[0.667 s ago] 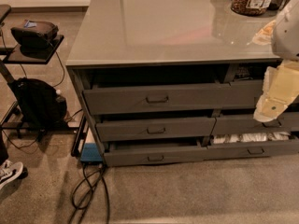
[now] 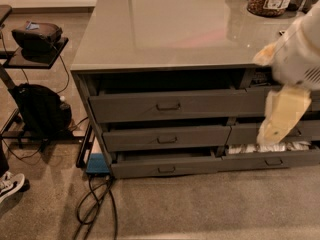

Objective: Open bottom drawer

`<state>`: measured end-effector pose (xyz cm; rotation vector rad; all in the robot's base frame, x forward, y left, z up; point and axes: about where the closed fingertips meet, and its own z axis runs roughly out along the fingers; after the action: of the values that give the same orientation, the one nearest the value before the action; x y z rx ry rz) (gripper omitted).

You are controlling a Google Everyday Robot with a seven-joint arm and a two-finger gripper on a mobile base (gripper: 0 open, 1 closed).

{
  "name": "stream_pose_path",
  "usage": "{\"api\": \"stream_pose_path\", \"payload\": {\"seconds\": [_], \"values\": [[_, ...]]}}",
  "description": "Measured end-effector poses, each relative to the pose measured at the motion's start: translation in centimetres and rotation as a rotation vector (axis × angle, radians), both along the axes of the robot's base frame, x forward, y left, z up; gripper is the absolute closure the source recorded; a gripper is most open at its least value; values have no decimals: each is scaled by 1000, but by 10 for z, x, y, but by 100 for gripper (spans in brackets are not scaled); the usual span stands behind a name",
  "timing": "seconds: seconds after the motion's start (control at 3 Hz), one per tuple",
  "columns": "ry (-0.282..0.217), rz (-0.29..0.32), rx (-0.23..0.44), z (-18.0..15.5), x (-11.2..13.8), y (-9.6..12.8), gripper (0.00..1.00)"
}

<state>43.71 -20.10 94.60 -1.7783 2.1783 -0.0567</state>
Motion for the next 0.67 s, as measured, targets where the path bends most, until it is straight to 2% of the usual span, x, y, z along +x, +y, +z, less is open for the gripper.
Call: {"api": "stream_pose_path", "payload": {"seconds": [0.33, 0.67], "values": [[51, 109, 89, -84, -2, 34, 0], [145, 155, 200, -193, -7, 64, 0]]}}
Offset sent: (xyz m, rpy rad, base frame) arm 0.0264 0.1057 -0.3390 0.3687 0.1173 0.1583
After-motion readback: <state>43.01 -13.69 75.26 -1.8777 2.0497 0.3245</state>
